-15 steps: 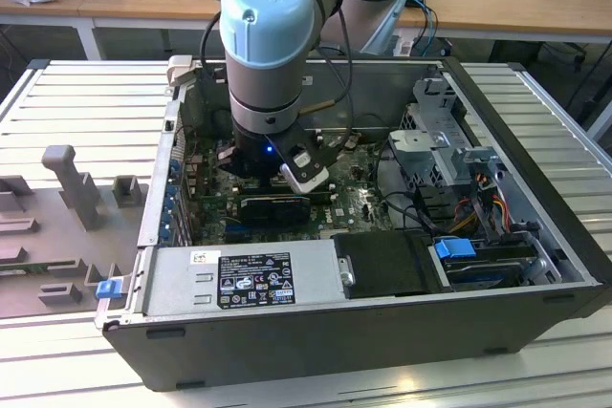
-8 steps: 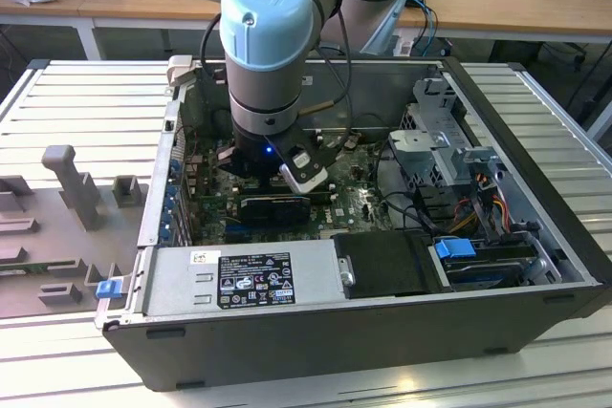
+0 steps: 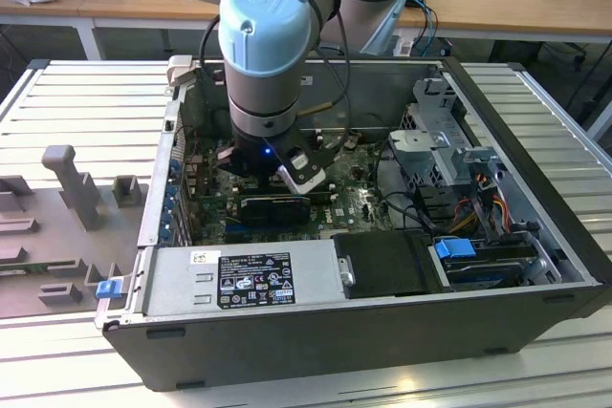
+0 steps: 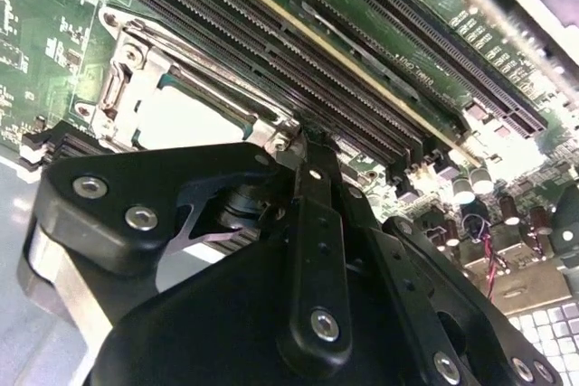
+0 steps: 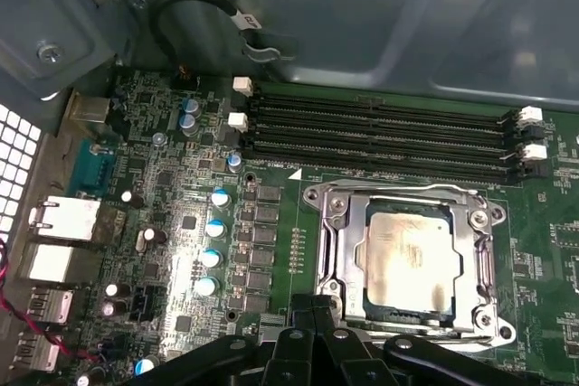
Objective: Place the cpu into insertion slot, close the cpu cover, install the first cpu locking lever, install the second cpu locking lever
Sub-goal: 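Install the second cpu locking lever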
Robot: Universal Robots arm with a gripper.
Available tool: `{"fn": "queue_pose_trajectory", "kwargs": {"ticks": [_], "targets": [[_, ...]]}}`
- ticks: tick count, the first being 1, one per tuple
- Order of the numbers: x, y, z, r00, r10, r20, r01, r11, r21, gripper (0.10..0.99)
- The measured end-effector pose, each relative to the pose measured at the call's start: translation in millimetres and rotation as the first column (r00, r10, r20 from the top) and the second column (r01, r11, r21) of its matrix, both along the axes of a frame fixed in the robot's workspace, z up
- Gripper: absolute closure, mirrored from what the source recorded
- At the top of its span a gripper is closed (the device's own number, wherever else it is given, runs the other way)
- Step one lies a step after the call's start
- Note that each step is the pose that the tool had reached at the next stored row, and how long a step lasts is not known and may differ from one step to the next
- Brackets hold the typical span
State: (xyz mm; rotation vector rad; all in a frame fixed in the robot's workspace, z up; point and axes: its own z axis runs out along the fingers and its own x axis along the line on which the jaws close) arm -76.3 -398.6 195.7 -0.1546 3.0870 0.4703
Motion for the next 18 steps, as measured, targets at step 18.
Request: {"fn": "queue_pose_trajectory", "kwargs": {"ticks": [18], "targets": [[-0.5,0.0,37.7,1.0,0.0,0.0,0.0,1.0,0.0,0.98]]}}
